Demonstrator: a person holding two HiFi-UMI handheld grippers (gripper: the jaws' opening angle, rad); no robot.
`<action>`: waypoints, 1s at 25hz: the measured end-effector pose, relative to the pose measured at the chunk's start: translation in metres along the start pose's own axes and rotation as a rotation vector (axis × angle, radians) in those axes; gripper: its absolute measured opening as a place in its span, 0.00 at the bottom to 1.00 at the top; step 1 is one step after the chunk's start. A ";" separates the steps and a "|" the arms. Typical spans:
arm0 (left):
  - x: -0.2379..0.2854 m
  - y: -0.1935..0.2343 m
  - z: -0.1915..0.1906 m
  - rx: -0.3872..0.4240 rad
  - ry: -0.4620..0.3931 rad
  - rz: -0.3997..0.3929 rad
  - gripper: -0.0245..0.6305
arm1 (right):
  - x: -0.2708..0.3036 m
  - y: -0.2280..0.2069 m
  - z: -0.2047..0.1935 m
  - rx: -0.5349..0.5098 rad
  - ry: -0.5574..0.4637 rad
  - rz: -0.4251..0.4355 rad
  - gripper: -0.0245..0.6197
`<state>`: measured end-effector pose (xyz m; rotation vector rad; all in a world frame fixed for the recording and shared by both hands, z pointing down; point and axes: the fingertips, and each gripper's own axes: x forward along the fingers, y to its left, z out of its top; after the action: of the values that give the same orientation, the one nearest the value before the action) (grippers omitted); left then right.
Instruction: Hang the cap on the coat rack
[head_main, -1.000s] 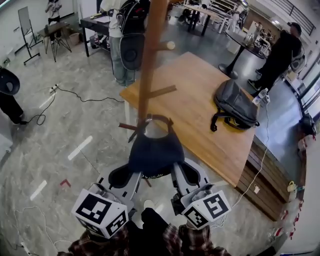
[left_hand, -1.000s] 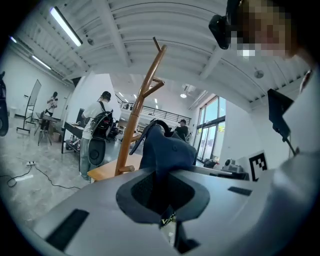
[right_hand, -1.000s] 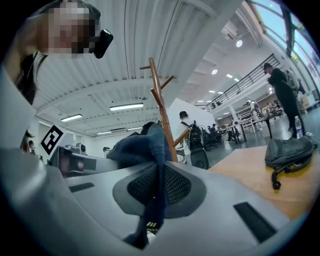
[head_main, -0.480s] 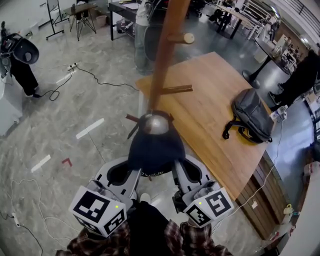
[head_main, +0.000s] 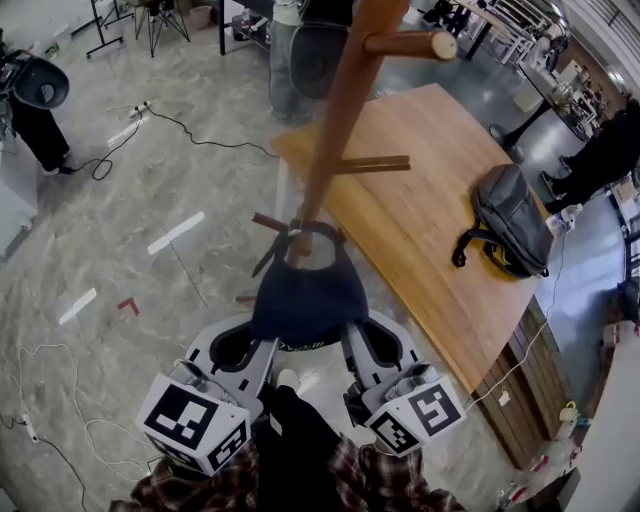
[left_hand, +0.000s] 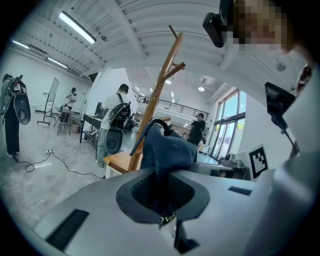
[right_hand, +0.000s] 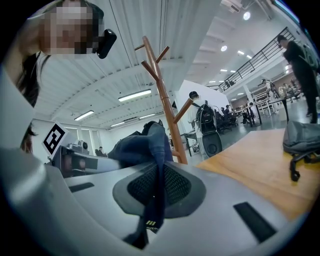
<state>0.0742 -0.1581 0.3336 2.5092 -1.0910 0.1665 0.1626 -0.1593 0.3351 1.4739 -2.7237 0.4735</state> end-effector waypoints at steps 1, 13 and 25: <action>0.002 0.002 -0.004 0.002 0.004 0.001 0.06 | 0.001 -0.003 -0.004 -0.002 0.007 -0.005 0.07; 0.044 0.033 -0.052 -0.046 0.048 0.020 0.06 | 0.027 -0.040 -0.053 -0.004 0.089 -0.068 0.07; 0.090 0.073 -0.080 0.008 0.052 0.104 0.06 | 0.071 -0.081 -0.090 -0.006 0.079 -0.103 0.07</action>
<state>0.0872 -0.2318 0.4533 2.4420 -1.2026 0.2648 0.1774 -0.2348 0.4522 1.5492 -2.5730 0.5075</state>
